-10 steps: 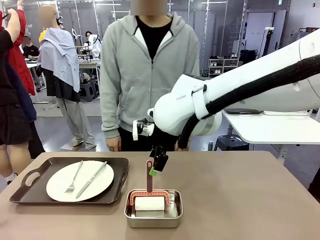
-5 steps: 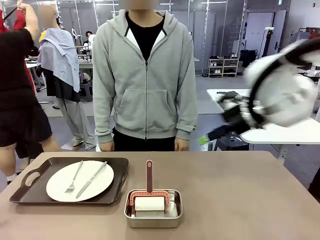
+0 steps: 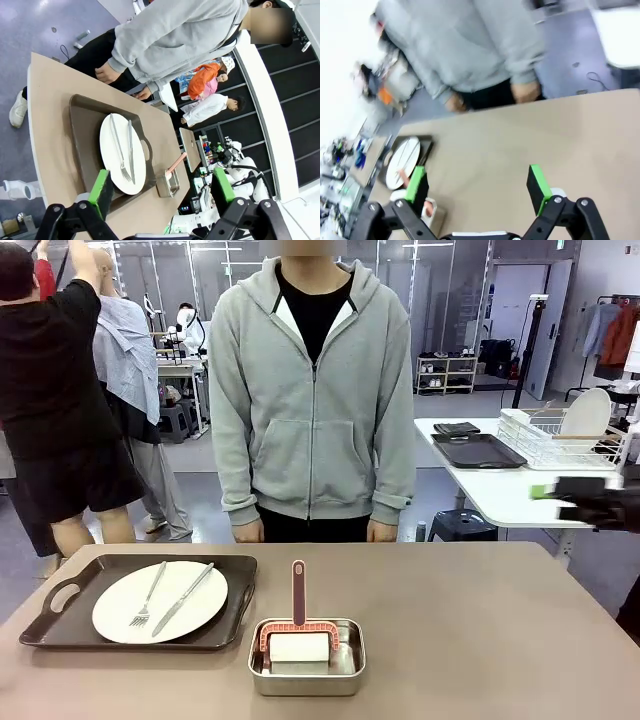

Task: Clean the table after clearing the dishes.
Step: When the right (or left) Handle tray is removed, use the right hand (or left hand) to clean the right (or left) side of the table with the Lint Roller.

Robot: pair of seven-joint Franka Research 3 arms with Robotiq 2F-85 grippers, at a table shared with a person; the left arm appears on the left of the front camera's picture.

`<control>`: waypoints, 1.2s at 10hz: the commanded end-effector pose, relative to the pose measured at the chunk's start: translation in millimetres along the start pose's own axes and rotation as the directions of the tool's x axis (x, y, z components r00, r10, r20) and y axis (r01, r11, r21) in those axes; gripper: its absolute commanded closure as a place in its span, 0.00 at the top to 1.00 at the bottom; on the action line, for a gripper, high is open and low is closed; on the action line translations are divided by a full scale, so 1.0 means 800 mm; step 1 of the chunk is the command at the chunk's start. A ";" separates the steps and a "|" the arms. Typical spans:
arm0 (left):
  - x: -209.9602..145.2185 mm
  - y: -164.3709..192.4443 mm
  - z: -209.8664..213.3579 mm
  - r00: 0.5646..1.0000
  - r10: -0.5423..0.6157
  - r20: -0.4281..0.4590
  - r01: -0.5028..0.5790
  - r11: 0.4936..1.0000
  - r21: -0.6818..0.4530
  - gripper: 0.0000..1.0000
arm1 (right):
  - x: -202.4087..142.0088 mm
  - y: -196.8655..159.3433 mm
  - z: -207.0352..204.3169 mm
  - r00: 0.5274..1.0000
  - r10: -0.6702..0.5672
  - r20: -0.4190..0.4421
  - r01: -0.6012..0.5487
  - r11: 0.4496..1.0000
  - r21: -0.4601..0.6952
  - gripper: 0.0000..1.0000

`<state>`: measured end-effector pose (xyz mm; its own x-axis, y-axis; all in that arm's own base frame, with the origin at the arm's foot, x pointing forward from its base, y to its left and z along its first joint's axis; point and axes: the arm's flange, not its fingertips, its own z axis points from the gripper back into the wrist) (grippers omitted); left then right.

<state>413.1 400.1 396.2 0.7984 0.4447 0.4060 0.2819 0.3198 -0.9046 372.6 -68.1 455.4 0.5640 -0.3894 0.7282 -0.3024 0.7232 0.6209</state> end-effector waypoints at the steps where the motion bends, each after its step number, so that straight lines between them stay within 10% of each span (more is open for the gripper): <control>1: 0.000 -0.003 0.002 1.000 -0.004 -0.004 0.004 1.000 0.008 1.00 | -0.035 -0.067 0.065 0.989 -0.123 0.078 0.121 0.992 0.032 1.00; 6: 0.000 -0.003 0.002 1.000 -0.004 -0.004 0.004 1.000 0.008 1.00 | 0.010 -0.180 0.150 0.987 -0.004 -0.163 0.067 0.922 0.382 1.00; 12: 0.000 -0.003 0.002 1.000 -0.004 -0.004 0.004 1.000 0.008 1.00 | 0.022 -0.215 0.128 0.958 -0.019 -0.287 0.138 0.905 0.403 1.00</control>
<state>414.3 399.0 396.1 0.7995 0.4427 0.4060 0.2825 0.3194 -0.9046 366.8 -259.5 380.5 0.7891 -0.2052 0.5790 -0.4940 0.3483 0.7966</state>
